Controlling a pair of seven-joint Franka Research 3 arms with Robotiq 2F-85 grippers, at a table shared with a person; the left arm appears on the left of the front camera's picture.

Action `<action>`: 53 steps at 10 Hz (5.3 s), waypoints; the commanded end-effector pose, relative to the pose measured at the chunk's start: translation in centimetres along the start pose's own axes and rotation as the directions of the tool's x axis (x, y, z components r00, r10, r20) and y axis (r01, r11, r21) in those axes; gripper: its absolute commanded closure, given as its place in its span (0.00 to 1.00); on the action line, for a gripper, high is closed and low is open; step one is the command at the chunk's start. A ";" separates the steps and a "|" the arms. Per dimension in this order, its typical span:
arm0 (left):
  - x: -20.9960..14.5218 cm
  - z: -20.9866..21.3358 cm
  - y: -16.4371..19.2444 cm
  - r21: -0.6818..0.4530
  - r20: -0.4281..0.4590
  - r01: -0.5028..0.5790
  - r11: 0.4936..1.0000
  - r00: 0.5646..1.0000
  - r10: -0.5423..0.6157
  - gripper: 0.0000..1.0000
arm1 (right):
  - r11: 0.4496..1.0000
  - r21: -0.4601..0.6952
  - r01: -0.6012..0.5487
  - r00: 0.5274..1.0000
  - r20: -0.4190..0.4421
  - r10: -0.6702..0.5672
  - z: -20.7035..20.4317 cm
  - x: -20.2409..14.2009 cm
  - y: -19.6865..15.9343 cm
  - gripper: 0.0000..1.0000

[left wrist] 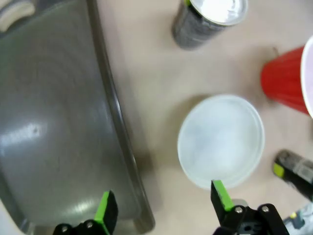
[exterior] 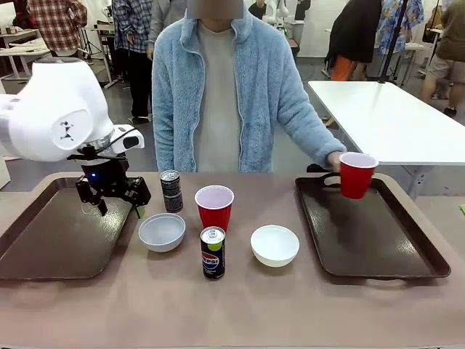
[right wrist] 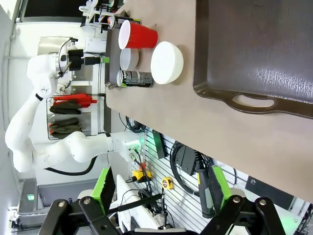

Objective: Prepare tableware on both trays.
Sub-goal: Pick up a Picnic Bowl from the table and place it on a Handle tray.

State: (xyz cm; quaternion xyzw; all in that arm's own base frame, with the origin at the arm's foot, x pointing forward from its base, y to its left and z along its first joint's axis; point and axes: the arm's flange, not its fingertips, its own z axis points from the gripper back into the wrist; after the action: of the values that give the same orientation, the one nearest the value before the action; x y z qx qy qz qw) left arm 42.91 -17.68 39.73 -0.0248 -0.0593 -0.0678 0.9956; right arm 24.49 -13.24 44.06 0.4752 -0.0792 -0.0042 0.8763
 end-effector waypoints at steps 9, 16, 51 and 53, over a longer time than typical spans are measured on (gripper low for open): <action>1.9 -4.5 -2.2 0.053 -0.043 0.046 0.998 0.998 -0.044 0.00 | 1.000 0.020 -0.009 1.000 0.006 0.009 -0.1 0.1 -0.1 0.00; 3.4 -6.4 -2.5 0.034 -0.088 0.035 0.999 0.996 -0.032 0.80 | 1.000 0.020 -0.009 1.000 0.006 0.009 -0.1 0.1 -0.1 0.00; -5.4 2.3 16.9 -0.079 -0.063 0.005 0.997 0.998 -0.010 1.00 | 1.000 0.020 -0.009 1.000 0.006 0.009 -0.1 0.1 -0.1 0.00; -3.4 -0.4 16.4 -0.064 -0.070 -0.024 0.998 0.997 0.019 1.00 | 1.000 0.020 -0.009 1.000 0.006 0.009 -0.1 0.1 -0.1 0.00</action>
State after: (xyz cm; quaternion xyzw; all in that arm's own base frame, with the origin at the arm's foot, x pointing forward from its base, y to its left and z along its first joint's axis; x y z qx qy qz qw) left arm 40.28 -0.39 39.21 -0.0558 -0.0235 -0.0718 0.9956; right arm 24.49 -13.28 44.09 0.4744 -0.0787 -0.0051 0.8768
